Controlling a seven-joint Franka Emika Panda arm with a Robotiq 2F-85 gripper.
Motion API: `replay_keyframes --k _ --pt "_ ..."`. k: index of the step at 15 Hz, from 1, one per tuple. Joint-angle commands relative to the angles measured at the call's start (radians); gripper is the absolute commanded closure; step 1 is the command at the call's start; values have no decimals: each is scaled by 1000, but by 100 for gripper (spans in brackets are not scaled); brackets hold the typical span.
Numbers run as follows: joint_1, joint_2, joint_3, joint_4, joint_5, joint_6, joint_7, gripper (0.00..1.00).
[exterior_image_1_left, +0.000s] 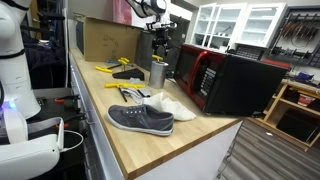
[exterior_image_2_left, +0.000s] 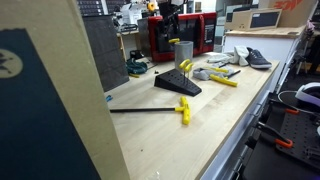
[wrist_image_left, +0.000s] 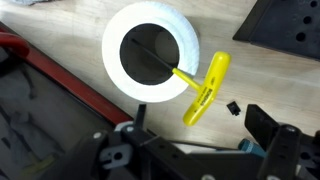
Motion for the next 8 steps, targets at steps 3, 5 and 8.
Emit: replay_keyframes --k 3,5,8 --pt "27 28 6 12 -64 10 52 0" --pt "38 41 6 18 -79 10 66 0" --pt "37 44 4 26 -79 10 66 0"
